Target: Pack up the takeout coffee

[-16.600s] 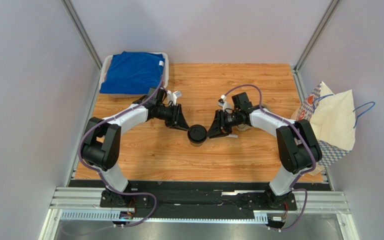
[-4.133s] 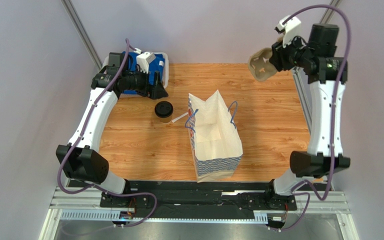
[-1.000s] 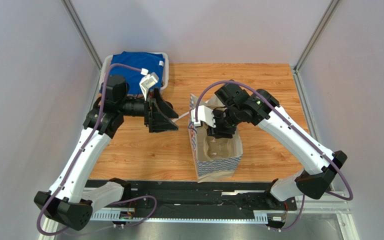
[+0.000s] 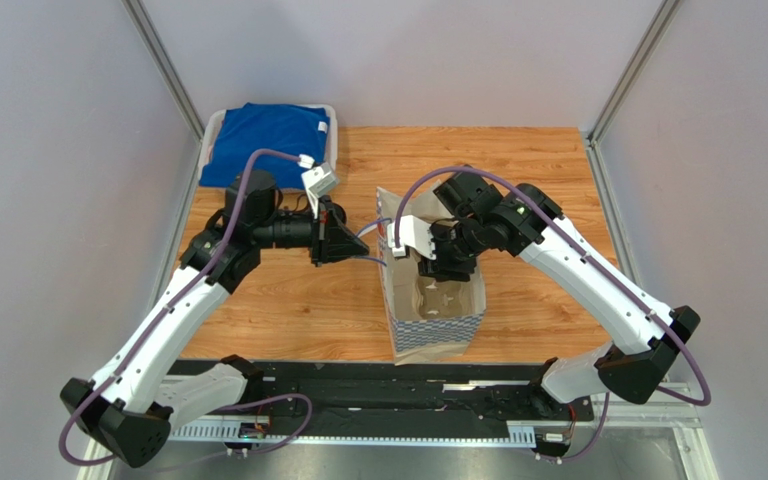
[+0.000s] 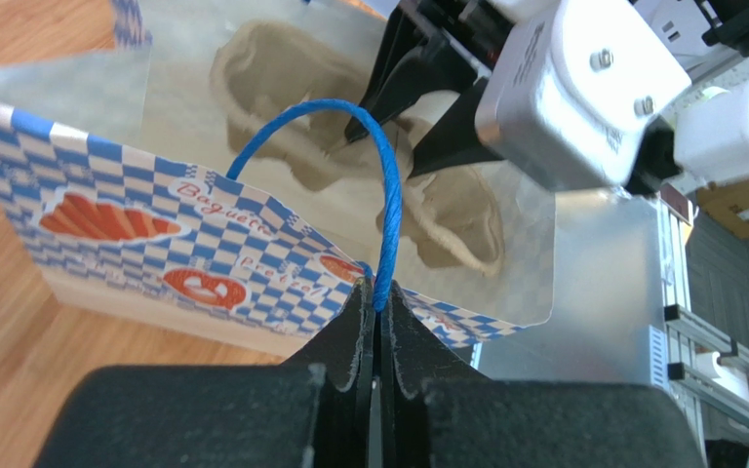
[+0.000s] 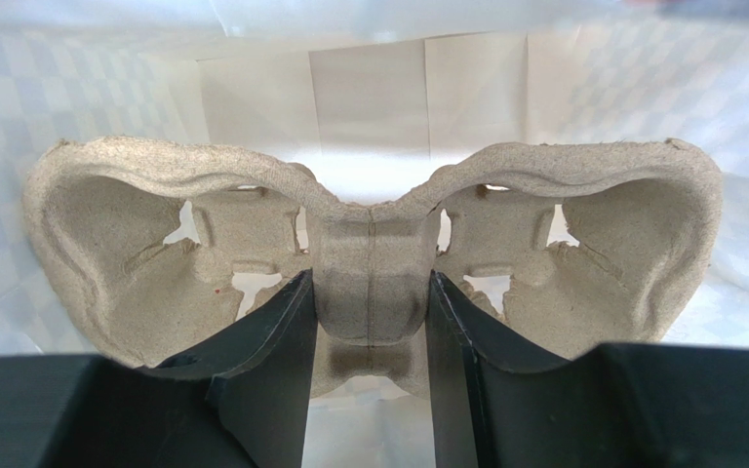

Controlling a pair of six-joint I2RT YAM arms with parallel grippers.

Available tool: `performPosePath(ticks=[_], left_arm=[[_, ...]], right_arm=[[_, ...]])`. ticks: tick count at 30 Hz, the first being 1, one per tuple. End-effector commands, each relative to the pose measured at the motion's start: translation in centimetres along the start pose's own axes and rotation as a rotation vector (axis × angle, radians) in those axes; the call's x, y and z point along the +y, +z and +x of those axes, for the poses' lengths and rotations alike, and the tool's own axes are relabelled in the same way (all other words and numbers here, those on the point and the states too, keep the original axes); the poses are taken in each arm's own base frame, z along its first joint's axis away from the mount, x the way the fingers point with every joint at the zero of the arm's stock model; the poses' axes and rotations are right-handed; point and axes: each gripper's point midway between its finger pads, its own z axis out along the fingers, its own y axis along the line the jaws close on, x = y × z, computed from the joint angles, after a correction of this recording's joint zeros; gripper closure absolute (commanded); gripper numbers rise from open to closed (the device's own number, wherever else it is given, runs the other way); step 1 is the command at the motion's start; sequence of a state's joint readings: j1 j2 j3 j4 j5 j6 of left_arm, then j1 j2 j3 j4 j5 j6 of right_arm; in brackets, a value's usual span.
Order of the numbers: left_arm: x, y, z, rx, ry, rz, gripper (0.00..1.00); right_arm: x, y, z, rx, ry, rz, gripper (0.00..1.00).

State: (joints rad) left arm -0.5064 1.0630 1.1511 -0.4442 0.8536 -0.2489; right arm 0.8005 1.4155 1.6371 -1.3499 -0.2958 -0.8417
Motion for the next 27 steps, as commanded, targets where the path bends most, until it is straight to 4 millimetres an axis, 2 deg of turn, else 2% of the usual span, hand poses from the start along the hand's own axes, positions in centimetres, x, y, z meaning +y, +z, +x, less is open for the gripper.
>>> performPosePath(ticks=[1,5,9,14,22,27], left_arm=[[-0.3,-2.3,0.6,-0.018,0.009,-0.055,1.0],[-0.4,-2.3,0.3,-0.021,0.003,-0.05,1.0],[-0.1,-2.0,0.1,-0.031,-0.011,-0.045,1.0],[-0.1,-1.8,0.1,-0.035,-0.011,-0.036,1.0],[0.4,-2.6,1.0,-0.022,-0.037,-0.079,1.0],[0.5,-3.8,1.0,-0.043,-0.058,-0.102,1.0]], right_arm=[[0.3,-0.6,1.2,0.025,-0.008,0.008,0.96],[-0.3,0.5,1.8,0.047,-0.017,-0.013,0.96],[-1.2,2.0,1.4,0.049,-0.033,-0.033,0.96],[-1.9,4.3,2.2,0.109,0.001,-0.076,0.98],[-3.1,5.3,3.0,0.086,0.005,-0.034,1.0],[-3.3,5.7,3.8,0.088,-0.015,-0.018,1.0]])
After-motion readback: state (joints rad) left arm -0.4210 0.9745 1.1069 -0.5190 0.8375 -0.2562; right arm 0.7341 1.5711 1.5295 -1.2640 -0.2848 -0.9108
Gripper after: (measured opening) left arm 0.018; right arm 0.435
